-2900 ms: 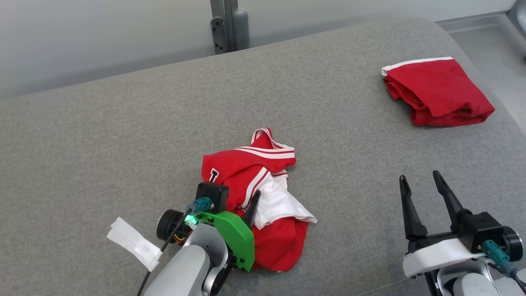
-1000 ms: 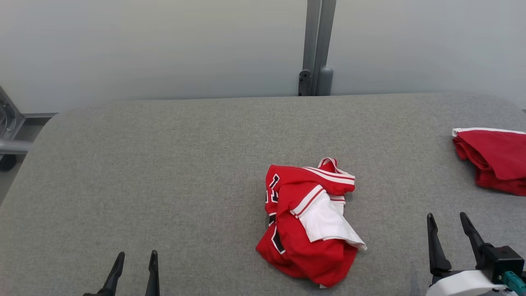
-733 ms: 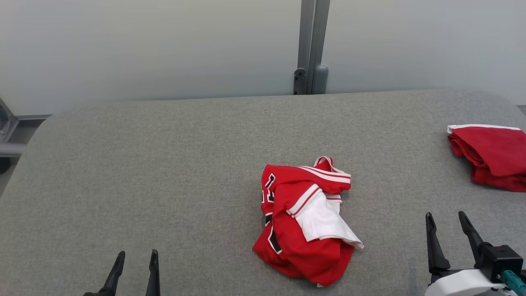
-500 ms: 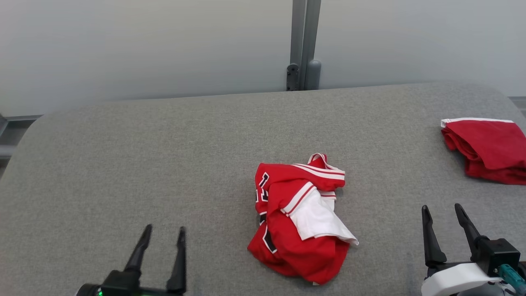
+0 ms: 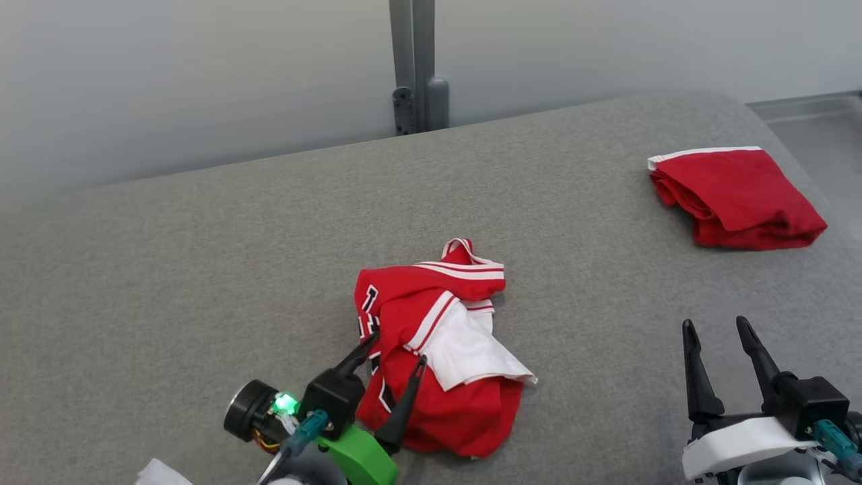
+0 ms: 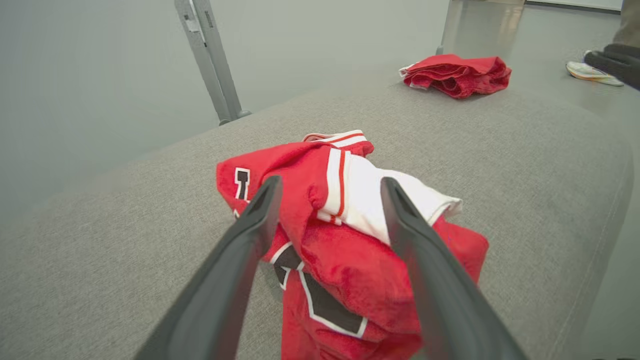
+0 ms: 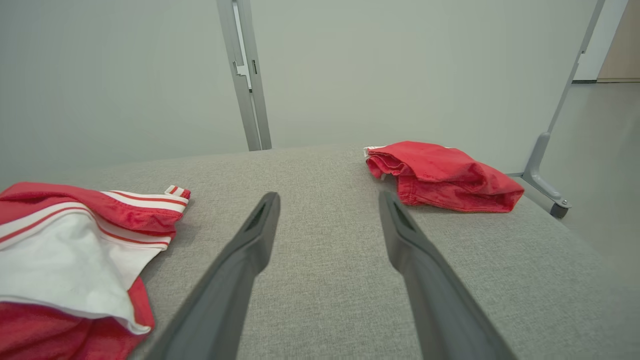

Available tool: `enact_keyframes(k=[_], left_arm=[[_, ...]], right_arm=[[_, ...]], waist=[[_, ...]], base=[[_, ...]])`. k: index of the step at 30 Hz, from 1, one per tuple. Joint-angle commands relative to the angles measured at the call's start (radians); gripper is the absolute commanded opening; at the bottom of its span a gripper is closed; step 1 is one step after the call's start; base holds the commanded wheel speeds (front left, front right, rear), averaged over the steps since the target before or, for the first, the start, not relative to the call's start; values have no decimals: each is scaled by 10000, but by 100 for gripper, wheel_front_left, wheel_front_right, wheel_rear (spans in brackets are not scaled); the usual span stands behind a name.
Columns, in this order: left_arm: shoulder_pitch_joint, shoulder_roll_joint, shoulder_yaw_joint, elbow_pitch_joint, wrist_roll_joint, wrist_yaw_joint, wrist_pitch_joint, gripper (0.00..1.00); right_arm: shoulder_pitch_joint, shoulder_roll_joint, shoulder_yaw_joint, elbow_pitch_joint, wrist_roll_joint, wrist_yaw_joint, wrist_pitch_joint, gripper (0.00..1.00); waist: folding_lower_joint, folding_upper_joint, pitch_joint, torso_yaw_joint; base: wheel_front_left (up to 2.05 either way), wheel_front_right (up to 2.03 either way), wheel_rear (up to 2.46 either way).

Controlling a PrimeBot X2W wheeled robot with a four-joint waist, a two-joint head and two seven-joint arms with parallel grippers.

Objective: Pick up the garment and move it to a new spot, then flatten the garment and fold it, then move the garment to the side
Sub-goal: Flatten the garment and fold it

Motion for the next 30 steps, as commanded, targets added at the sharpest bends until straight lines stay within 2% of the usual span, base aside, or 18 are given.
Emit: enact_keyframes(k=[1, 7, 10, 11, 13, 17, 22, 30], left_arm=[[-213, 103, 178, 199, 28, 203, 183, 100], [-489, 203, 444, 801, -50, 482, 546, 100], [-650, 171, 449, 1100, -117, 480, 618, 100], [-693, 141, 453, 1198, -198, 443, 656, 74], [-837, 104, 472, 1334, -254, 432, 646, 0], [-1062, 39, 652, 1379, -477, 499, 558, 0], [-1610, 119, 1190, 645, -734, 702, 237, 0], [-3413, 560, 1917, -1092, -982, 662, 969, 0]], right_arm=[[-135, -18, -39, -29, 90, -14, -26, 100], [-238, -16, -50, -32, 152, -14, -26, 100], [-334, -15, -45, -31, 174, -14, -26, 100], [-341, -15, -54, -27, 181, -14, -26, 100], [-375, -15, -67, -27, 197, -14, -26, 100], [-419, -15, -56, -27, 213, -14, -26, 100], [-374, -18, -121, -46, 218, -14, -26, 100], [-307, -16, -141, 50, 260, -14, -26, 100]], waist=[[0, 0, 377, -520], [0, 0, 688, -736], [0, 0, 781, -771], [0, 0, 793, -769], [0, 0, 812, -756], [0, 0, 809, -730], [0, 0, 773, -612], [0, 0, 579, -420]], base=[[0, 0, 0], [0, 0, 0], [0, 0, 0], [0, 0, 0], [0, 0, 0], [0, 0, 0], [0, 0, 0], [0, 0, 0]])
